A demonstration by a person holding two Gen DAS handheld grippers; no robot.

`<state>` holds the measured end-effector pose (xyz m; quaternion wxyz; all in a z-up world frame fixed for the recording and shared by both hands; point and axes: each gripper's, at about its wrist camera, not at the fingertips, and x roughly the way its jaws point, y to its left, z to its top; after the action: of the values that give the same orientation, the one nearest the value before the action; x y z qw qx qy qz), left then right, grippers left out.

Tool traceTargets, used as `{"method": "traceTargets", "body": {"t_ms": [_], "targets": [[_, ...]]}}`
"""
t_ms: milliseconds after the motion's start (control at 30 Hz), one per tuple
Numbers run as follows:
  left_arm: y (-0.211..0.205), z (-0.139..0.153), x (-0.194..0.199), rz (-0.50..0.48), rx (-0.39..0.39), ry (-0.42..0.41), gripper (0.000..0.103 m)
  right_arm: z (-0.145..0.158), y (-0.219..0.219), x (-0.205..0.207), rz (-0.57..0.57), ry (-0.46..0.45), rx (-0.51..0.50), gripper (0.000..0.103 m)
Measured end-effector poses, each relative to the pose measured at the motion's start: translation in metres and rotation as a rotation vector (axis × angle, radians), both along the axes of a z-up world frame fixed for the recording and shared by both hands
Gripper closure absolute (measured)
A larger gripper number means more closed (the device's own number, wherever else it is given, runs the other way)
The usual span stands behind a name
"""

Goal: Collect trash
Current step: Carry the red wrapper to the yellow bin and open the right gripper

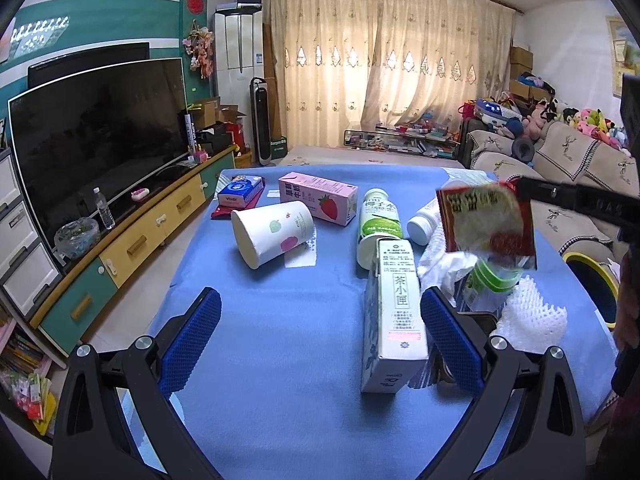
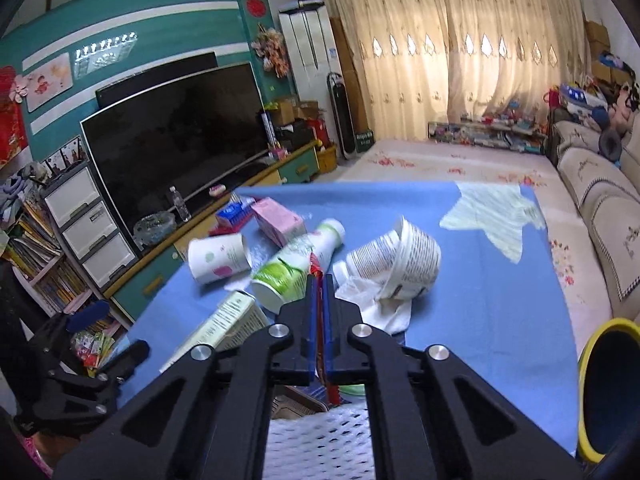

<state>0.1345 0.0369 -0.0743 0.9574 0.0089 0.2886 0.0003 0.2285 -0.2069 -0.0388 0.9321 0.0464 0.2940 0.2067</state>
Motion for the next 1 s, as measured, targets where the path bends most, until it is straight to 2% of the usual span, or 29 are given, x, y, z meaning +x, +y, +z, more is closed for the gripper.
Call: {"method": "traceTargets", "body": {"t_ms": [233, 333, 467, 567, 700, 800, 1000], "targets": [[-0.012, 0.0, 0.0, -0.032, -0.003, 0.008, 0.005, 0.015, -0.019, -0.018, -0.011, -0.031, 0.019, 0.1], [-0.018, -0.001, 0.0, -0.051, -0.007, 0.015, 0.005, 0.023, -0.046, -0.029, -0.071, -0.059, 0.027, 0.1], [-0.027, -0.005, 0.003, -0.066, -0.011, 0.03, 0.005, 0.029, -0.105, -0.047, -0.256, -0.1, 0.008, 0.1], [-0.033, -0.008, 0.006, -0.082, -0.026, 0.043, 0.005, 0.023, -0.153, -0.057, -0.416, -0.096, -0.022, 0.1], [-0.043, -0.015, 0.011, -0.093, -0.032, 0.066, 0.005, -0.004, -0.218, -0.063, -0.611, -0.026, -0.052, 0.1], [-0.046, -0.02, 0.015, -0.087, -0.025, 0.08, 0.005, -0.033, -0.256, -0.06, -0.707, 0.048, -0.057, 0.1], [-0.045, -0.026, 0.024, -0.064, -0.035, 0.11, 0.005, -0.088, -0.298, -0.038, -0.789, 0.168, -0.05, 0.099]]}}
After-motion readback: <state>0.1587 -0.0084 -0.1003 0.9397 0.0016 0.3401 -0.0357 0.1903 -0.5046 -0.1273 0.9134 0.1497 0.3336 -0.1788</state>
